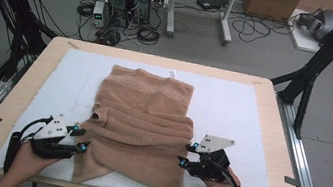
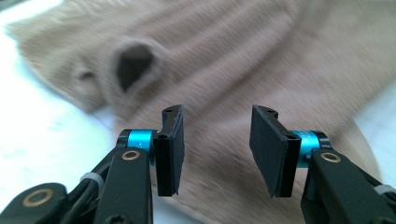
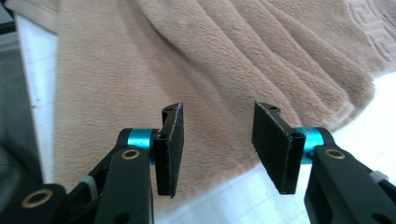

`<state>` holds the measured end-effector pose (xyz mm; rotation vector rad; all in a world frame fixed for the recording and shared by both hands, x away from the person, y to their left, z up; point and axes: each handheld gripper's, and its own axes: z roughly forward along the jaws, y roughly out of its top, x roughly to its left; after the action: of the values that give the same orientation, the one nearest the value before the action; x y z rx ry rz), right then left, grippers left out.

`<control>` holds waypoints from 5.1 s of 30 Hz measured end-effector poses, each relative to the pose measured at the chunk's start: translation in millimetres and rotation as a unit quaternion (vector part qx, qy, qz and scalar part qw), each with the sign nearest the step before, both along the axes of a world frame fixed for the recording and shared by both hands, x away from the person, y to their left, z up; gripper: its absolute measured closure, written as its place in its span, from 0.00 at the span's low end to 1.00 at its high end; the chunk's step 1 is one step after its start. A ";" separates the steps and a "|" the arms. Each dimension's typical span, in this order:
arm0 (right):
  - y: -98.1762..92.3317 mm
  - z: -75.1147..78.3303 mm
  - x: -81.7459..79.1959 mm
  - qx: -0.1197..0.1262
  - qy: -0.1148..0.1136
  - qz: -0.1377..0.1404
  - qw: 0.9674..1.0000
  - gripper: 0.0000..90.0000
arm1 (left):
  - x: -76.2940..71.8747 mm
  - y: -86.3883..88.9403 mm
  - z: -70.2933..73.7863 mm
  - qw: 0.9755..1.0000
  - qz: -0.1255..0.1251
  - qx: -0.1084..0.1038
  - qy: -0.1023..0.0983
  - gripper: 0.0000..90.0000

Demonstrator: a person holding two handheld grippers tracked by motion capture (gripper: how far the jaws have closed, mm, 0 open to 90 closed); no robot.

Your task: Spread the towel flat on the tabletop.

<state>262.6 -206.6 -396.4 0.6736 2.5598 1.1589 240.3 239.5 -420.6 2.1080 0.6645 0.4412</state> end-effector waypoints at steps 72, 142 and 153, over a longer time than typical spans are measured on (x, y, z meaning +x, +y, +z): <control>23.2 -32.3 12.6 -0.050 0.048 0.069 0.995 0.69 | 10.1 -11.5 -19.6 0.998 -0.034 0.016 0.050 0.73; 15.4 4.8 -66.4 -0.006 0.053 0.201 0.978 0.92 | -92.5 8.2 19.4 0.994 -0.102 -0.028 0.008 0.94; 19.3 -2.0 -17.3 -0.038 0.028 0.124 0.991 0.68 | -37.7 -1.5 1.2 0.999 -0.049 -0.005 -0.018 0.69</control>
<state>245.3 -187.3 -398.5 0.3822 2.7813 1.1202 202.6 238.1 -419.4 2.1082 0.5394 0.4195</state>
